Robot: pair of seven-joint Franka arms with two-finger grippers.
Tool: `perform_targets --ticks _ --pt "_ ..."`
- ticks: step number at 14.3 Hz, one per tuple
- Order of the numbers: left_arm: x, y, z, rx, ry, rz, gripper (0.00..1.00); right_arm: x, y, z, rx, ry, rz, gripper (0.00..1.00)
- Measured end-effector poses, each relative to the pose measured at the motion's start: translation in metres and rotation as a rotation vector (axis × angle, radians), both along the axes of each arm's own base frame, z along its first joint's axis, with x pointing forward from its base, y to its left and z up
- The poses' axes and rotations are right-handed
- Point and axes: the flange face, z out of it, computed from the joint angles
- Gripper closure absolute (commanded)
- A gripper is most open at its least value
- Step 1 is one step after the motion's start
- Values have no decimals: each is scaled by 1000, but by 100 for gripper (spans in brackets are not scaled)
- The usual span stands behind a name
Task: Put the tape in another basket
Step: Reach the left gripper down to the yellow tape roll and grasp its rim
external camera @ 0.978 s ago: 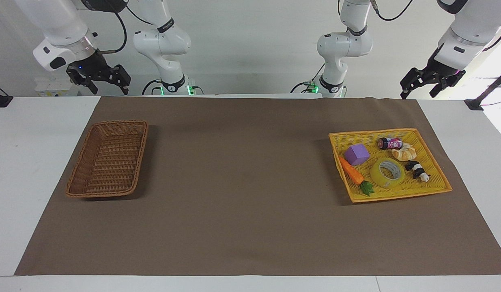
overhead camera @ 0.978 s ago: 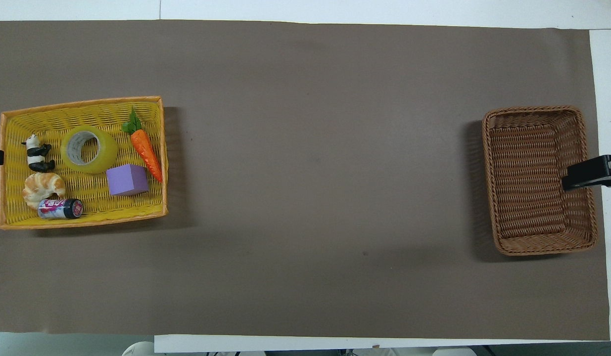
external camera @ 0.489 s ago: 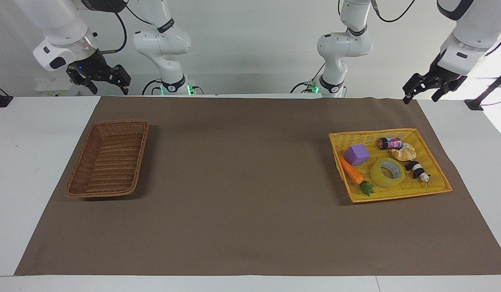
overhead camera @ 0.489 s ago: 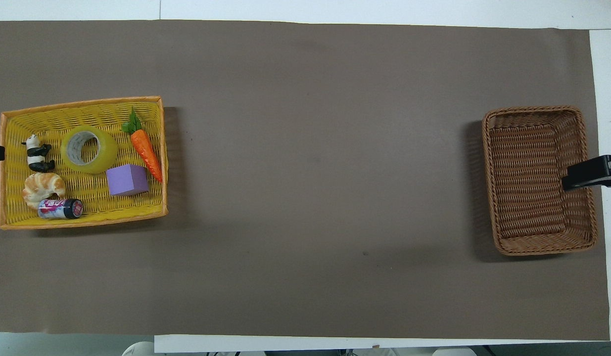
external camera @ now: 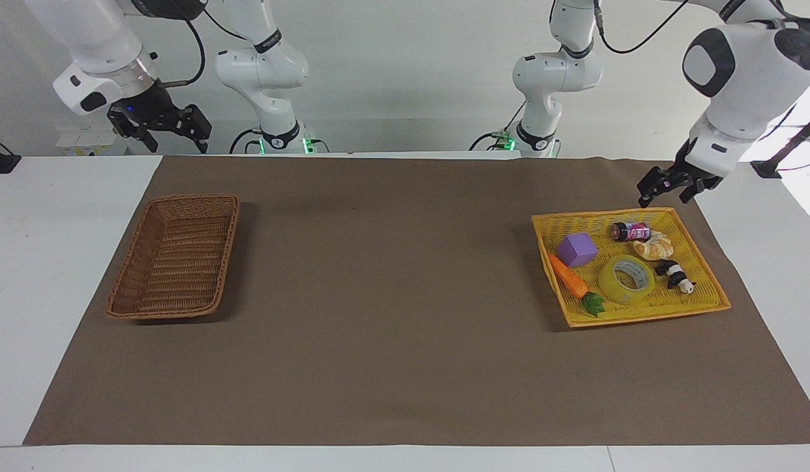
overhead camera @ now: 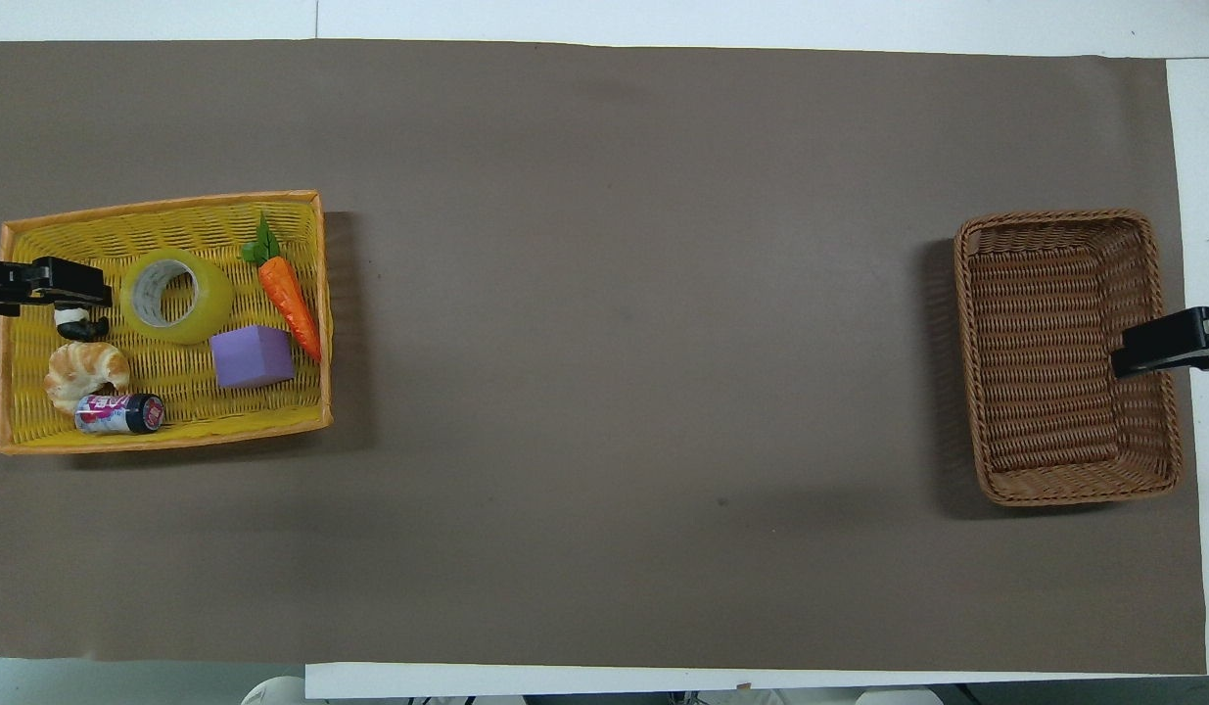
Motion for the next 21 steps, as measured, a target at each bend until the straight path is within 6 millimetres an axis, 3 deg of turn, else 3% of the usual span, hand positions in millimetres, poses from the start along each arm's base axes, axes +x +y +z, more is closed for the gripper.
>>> perform_targets --ticks 1,3,4,6,10,19,20,21 --pt "7 5 -16 2 -6 7 6 0 0 0 0 0 0 0" --pt "21 19 -44 6 -19 18 30 0 0 0 0 0 0 0" --pt "25 22 -56 7 -16 20 38 0 0 0 0 0 0 0" --pt "29 23 -75 7 6 20 41 0 0 0 0 0 0 0" --pt "27 22 -90 7 7 -4 41 0 0 0 0 0 0 0" --pt "28 28 -151 11 5 -58 42 0 0 0 0 0 0 0" --pt "30 26 -161 11 5 -61 45 0 0 0 0 0 0 0" --pt "31 26 -169 11 8 -63 58 0 0 0 0 0 0 0"
